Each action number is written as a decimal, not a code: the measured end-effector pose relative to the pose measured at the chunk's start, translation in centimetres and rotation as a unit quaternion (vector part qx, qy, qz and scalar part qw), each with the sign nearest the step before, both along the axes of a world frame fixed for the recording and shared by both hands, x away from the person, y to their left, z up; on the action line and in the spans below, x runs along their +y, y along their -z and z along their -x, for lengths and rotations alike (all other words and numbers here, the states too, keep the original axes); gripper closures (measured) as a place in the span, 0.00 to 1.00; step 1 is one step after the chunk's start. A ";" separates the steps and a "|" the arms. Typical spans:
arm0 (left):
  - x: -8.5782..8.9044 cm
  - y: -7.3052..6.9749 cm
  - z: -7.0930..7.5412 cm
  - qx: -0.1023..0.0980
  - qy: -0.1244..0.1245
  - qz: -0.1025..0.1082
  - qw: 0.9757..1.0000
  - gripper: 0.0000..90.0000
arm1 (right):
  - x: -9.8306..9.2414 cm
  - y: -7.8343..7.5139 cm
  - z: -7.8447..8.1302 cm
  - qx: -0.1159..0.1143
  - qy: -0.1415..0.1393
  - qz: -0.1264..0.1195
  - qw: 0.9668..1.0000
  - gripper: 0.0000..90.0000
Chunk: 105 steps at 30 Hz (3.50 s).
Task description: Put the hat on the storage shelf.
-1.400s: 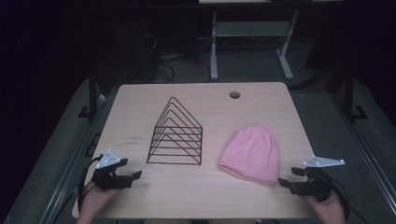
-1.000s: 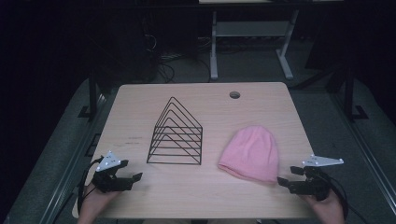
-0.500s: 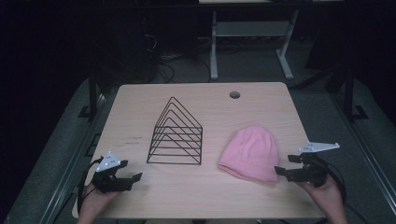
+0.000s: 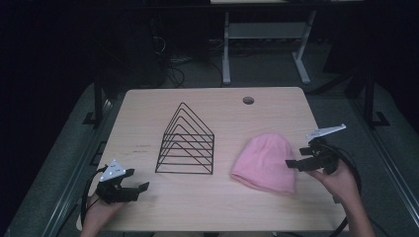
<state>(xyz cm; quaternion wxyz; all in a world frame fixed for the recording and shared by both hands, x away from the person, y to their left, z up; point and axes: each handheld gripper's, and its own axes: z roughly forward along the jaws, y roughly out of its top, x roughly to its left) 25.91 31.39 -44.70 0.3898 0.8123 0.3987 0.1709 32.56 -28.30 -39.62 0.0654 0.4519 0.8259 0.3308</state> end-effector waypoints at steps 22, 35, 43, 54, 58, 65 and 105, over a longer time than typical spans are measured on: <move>-0.1 0.1 -0.2 0.003 0.008 -0.008 1.000 0.23 | 0.5 0.1 -5.4 0.048 -0.005 -0.004 0.999 0.19; -0.1 0.2 -0.2 0.002 0.008 -0.008 1.000 0.23 | 1.5 0.3 -7.3 0.058 0.000 0.017 0.998 0.20; 0.0 0.1 -0.2 0.005 0.010 -0.010 1.000 0.23 | 1.9 0.7 -8.5 0.069 0.004 0.027 0.997 0.20; -0.1 0.2 -0.3 0.004 0.010 -0.008 1.000 0.23 | 1.9 1.8 -9.9 0.085 0.020 0.031 0.996 0.22; -0.1 0.2 -0.3 0.004 0.010 -0.007 1.000 0.23 | 2.1 2.1 -10.4 0.092 0.023 0.037 0.995 0.23; 0.1 0.2 -0.4 0.004 0.008 -0.012 1.000 0.23 | 2.6 2.9 -11.2 0.104 0.029 0.054 0.993 0.28; -0.2 0.5 -0.5 0.017 0.017 -0.018 1.000 0.23 | 2.9 4.6 -11.2 0.135 0.023 0.029 0.990 0.78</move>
